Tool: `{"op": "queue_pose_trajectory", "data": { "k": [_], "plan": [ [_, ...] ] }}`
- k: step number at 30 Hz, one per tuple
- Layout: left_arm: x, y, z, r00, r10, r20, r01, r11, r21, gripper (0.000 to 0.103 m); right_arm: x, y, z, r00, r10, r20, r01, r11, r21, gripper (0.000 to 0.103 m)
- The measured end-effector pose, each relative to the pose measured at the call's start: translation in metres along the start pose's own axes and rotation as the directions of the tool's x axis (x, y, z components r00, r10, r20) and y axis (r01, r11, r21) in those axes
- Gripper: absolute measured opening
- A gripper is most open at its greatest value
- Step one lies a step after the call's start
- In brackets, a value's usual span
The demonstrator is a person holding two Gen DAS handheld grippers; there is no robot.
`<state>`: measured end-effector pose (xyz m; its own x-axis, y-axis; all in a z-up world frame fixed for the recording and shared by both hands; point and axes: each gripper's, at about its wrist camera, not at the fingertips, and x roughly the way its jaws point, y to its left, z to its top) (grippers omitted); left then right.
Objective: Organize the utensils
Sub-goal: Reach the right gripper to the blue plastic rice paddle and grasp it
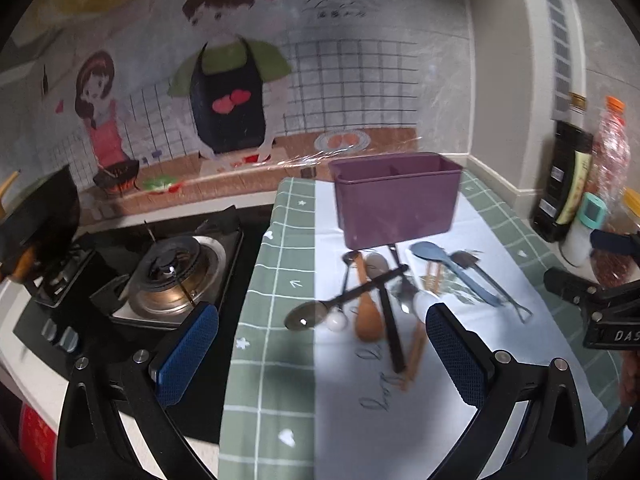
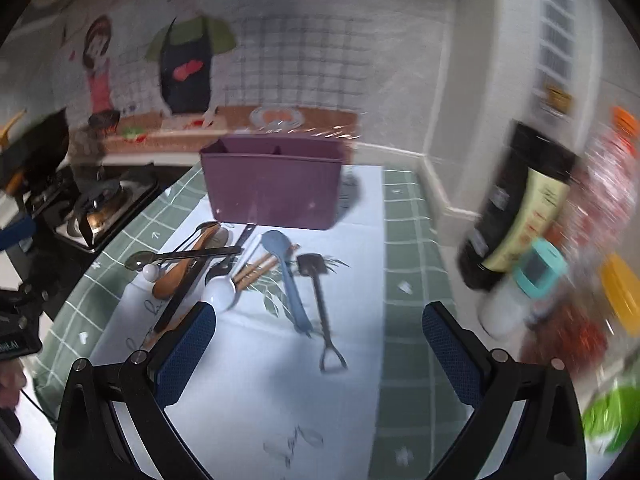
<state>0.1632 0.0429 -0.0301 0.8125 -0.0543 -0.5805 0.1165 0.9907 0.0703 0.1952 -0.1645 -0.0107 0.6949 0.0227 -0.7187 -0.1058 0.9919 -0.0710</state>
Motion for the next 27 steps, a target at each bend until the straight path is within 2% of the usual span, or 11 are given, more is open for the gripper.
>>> {"op": "queue_pose_trajectory", "data": {
  "k": [2,5,7,9,10,12,15,18,22,24,27],
  "plan": [
    [0.013,0.010,0.003,1.000,-0.001,0.003,0.001,1.000,-0.015,0.102,0.021,0.004,0.011,0.998,0.052,-0.025,-0.052,0.999,-0.011,0.103],
    [0.035,0.026,0.008,1.000,0.002,-0.005,-0.002,1.000,-0.027,0.094,0.050,0.013,0.021,0.995,0.086,-0.054,-0.087,0.996,-0.019,0.100],
    [0.052,0.036,0.010,0.999,-0.025,-0.028,0.024,0.999,-0.033,0.087,0.068,0.022,0.028,0.994,0.077,-0.079,-0.081,0.995,-0.052,0.091],
    [0.068,0.044,0.012,0.995,-0.070,-0.066,0.068,0.997,-0.034,0.074,0.088,0.033,0.035,0.993,0.055,-0.106,-0.066,0.993,-0.100,0.078],
    [0.077,0.047,0.014,0.990,-0.107,-0.090,0.104,0.994,-0.032,0.071,0.095,0.036,0.038,0.992,0.051,-0.116,-0.065,0.991,-0.113,0.077],
    [0.092,0.051,0.017,0.976,-0.169,-0.137,0.167,0.986,-0.028,0.057,0.115,0.039,0.047,0.987,0.066,-0.145,-0.086,0.987,-0.136,0.075],
    [0.114,0.060,0.022,0.955,-0.224,-0.195,0.217,0.975,-0.054,0.049,0.143,0.033,0.058,0.980,0.072,-0.184,-0.094,0.989,-0.112,0.066],
    [0.128,0.062,0.025,0.944,-0.243,-0.221,0.237,0.970,-0.054,0.048,0.169,0.024,0.066,0.968,0.085,-0.238,-0.099,0.994,-0.048,0.056],
    [0.143,0.054,0.022,0.915,-0.291,-0.280,0.298,0.954,-0.016,0.048,0.189,0.024,0.064,0.953,0.129,-0.275,-0.140,0.990,-0.019,0.055],
    [0.147,0.048,0.020,0.903,-0.309,-0.300,0.322,0.947,-0.004,0.048,0.194,0.026,0.061,0.948,0.133,-0.291,-0.150,0.988,-0.037,0.041],
    [0.150,0.039,0.016,0.900,-0.311,-0.306,0.330,0.944,0.010,0.048,0.192,0.026,0.056,0.941,0.132,-0.310,-0.157,0.986,-0.057,0.031]
  ]
}}
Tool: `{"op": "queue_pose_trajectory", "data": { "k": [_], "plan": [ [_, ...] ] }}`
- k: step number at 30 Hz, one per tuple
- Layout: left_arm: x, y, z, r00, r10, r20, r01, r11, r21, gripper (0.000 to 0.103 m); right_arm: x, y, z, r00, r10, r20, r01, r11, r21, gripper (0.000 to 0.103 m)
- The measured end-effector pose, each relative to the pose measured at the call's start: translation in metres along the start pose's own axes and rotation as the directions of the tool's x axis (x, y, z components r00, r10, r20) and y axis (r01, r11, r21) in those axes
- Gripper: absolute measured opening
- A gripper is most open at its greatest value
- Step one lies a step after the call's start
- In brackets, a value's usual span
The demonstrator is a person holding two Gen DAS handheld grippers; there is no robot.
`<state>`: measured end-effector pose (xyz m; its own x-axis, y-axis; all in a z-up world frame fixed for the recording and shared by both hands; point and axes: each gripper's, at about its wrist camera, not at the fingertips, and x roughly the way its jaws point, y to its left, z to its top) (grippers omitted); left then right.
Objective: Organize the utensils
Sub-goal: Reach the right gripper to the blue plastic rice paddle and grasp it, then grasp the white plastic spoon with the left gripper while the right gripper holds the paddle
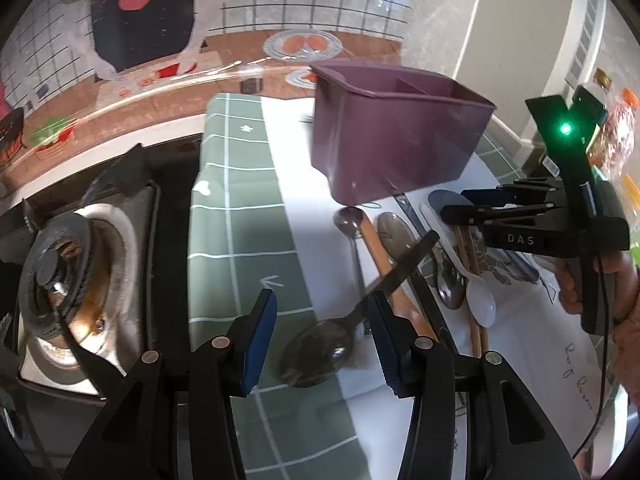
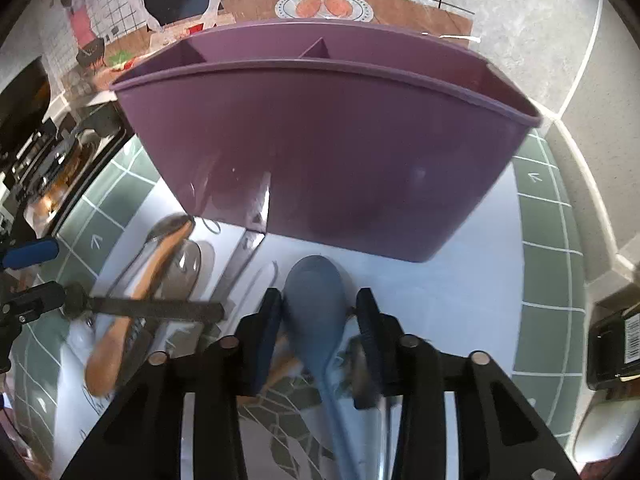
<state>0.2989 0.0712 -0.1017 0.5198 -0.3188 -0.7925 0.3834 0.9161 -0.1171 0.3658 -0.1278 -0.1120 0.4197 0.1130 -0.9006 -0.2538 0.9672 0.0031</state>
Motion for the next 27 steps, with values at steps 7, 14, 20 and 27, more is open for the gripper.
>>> {"op": "queue_pose_trajectory", "data": {
  "k": [7,14,20,27],
  "plan": [
    [0.017,-0.018,-0.011,0.996,0.064,-0.054,-0.068,0.995,-0.067,0.049,-0.022,-0.009,-0.027,0.999,0.045,-0.029,-0.045,0.999,-0.014,0.031],
    [0.014,-0.022,-0.023,0.994,0.026,-0.105,-0.046,0.980,-0.191,0.049,-0.054,-0.021,-0.055,0.998,0.056,-0.006,-0.056,0.998,-0.029,0.031],
    [-0.016,-0.044,-0.036,0.998,0.024,-0.055,-0.034,0.984,-0.173,0.049,-0.064,-0.026,-0.063,0.997,0.078,0.012,-0.078,0.997,-0.025,0.031],
    [-0.028,-0.031,-0.037,0.995,0.097,-0.031,-0.101,0.972,-0.212,0.049,-0.073,-0.031,-0.078,0.996,0.090,0.027,-0.090,0.996,0.000,0.031]
  ]
}}
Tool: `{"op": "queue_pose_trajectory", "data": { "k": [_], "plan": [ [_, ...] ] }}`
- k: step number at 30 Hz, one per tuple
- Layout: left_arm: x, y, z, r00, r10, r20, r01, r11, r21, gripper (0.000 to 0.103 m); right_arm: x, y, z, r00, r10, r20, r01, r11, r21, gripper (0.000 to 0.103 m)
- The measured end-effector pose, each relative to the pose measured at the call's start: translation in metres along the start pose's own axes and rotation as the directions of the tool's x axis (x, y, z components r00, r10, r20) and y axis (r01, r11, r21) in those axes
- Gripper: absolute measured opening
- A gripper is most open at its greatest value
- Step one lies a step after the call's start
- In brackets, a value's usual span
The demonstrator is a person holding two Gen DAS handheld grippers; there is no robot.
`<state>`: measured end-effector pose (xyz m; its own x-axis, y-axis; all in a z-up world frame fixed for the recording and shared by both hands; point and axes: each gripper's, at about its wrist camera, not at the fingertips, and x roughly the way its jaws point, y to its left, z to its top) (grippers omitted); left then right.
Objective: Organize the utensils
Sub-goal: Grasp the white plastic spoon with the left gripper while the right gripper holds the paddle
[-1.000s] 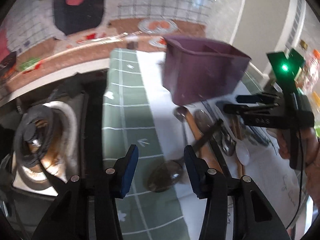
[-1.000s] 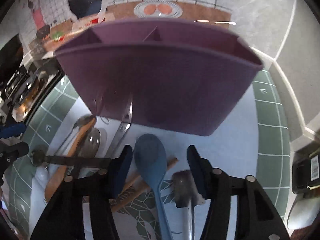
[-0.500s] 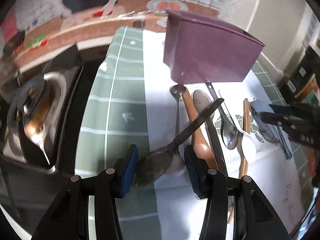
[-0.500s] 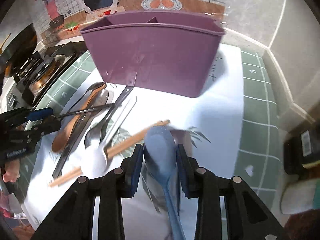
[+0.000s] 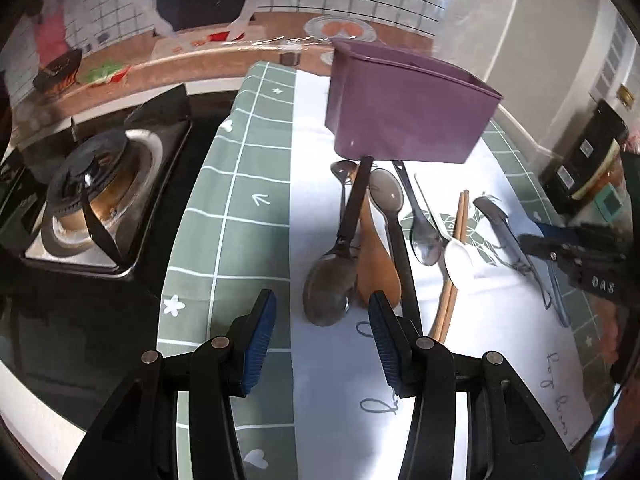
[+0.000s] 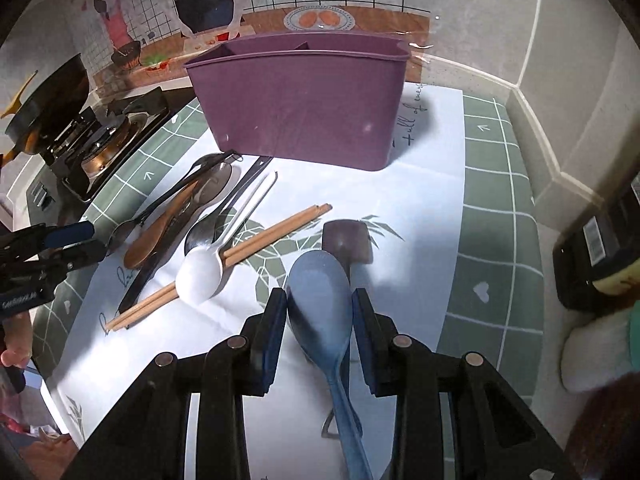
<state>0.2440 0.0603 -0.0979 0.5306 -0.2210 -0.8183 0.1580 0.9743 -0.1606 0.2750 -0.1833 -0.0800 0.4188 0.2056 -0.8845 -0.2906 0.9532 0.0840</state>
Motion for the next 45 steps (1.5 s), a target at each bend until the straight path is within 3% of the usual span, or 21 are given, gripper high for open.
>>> {"op": "queue_pose_trajectory", "data": {
  "k": [3,10,15,21,24,26,29,45],
  "plan": [
    [-0.002,-0.012,0.002,0.999,-0.053,0.009,0.052,0.998,0.022,0.049,-0.006,-0.001,-0.003,1.000,0.005,0.009,-0.005,1.000,0.018,0.031],
    [0.013,-0.074,0.010,0.996,-0.088,0.026,0.080,0.971,0.225,0.049,-0.015,0.001,-0.005,1.000,0.018,0.021,-0.019,0.999,0.040,0.031],
    [0.026,-0.098,0.004,0.998,-0.060,0.023,0.054,0.976,0.211,0.050,-0.018,-0.005,-0.013,1.000,-0.017,0.016,0.016,0.997,0.070,0.031],
    [0.047,-0.117,0.004,0.999,0.020,0.035,-0.026,0.985,0.173,0.051,-0.017,-0.018,-0.020,0.999,-0.033,0.006,0.032,0.991,0.127,0.031],
    [0.055,-0.127,0.006,0.996,0.078,0.050,-0.086,0.976,0.201,0.051,-0.020,-0.019,-0.022,0.999,-0.034,0.010,0.032,0.990,0.134,0.031],
    [0.054,-0.128,0.006,0.993,0.091,0.074,-0.105,0.972,0.210,0.049,-0.022,-0.019,-0.023,0.999,-0.035,0.013,0.033,0.990,0.135,0.031],
    [0.053,-0.123,0.008,0.991,0.103,0.083,-0.118,0.971,0.208,0.034,-0.023,-0.016,-0.022,0.999,-0.038,0.016,0.035,0.991,0.133,0.031],
    [-0.026,-0.071,0.000,0.980,0.101,0.174,-0.128,0.980,0.152,0.032,-0.020,-0.001,-0.019,1.000,0.003,0.024,-0.005,0.996,0.092,0.031]
  ]
}}
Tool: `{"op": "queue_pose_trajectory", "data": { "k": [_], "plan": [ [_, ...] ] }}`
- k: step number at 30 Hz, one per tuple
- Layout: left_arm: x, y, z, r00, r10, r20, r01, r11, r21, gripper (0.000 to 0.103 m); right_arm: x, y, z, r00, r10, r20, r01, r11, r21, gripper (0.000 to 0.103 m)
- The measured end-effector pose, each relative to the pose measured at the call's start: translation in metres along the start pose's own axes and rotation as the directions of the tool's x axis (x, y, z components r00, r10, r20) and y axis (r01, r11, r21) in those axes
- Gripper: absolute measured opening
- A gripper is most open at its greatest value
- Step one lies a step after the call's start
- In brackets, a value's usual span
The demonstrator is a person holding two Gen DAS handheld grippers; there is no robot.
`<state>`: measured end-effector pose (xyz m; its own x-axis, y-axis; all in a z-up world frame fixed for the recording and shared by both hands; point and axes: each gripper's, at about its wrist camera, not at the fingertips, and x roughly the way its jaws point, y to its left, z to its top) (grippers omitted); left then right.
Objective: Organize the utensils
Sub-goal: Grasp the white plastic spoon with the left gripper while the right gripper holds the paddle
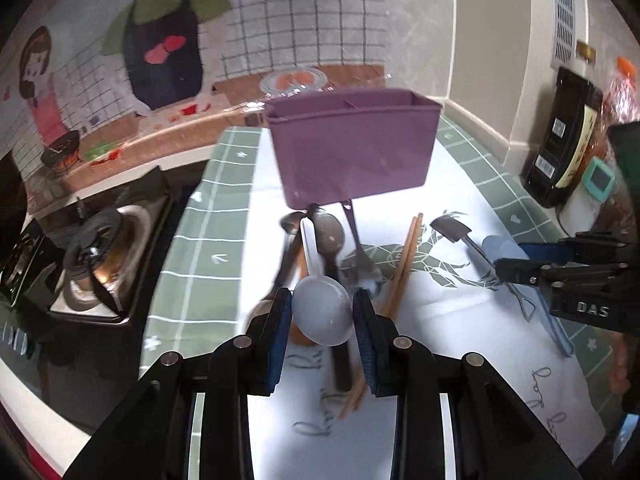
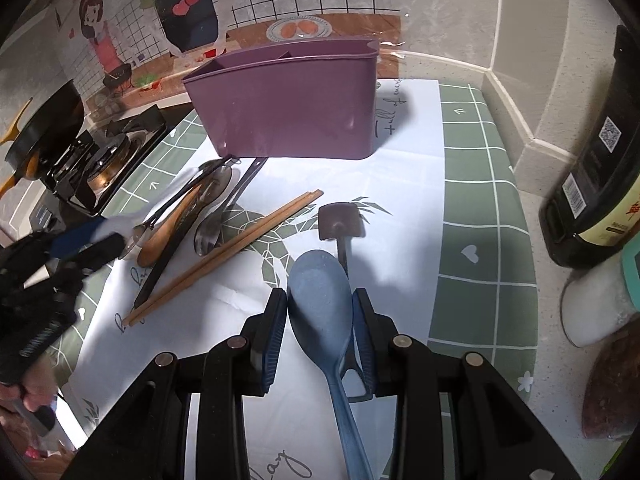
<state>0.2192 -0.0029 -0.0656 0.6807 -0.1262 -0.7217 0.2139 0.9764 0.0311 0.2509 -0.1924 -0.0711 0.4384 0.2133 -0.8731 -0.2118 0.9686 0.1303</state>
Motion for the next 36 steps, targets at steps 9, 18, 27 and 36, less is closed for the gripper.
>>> {"op": "queue_pose_trajectory", "data": {
  "k": [9,18,27,36],
  "plan": [
    [-0.022,0.021,0.006,0.998,-0.056,0.019,0.057,0.995,-0.080,0.026,-0.005,0.012,0.002,1.000,0.018,0.007,-0.018,1.000,-0.017,0.031],
    [-0.018,0.022,-0.018,0.997,-0.054,-0.049,0.051,0.997,-0.063,0.026,-0.001,0.018,-0.003,0.999,0.036,-0.016,-0.036,0.999,-0.032,0.031],
    [0.014,0.023,-0.010,0.976,-0.140,-0.165,0.140,0.990,-0.013,0.026,0.002,0.016,-0.004,0.999,0.035,-0.026,-0.036,0.999,-0.028,0.031],
    [0.075,0.010,0.019,0.941,-0.094,-0.324,0.141,0.982,0.126,0.026,-0.005,0.014,-0.007,0.998,0.057,-0.009,-0.058,0.998,-0.020,0.031]
  ]
}}
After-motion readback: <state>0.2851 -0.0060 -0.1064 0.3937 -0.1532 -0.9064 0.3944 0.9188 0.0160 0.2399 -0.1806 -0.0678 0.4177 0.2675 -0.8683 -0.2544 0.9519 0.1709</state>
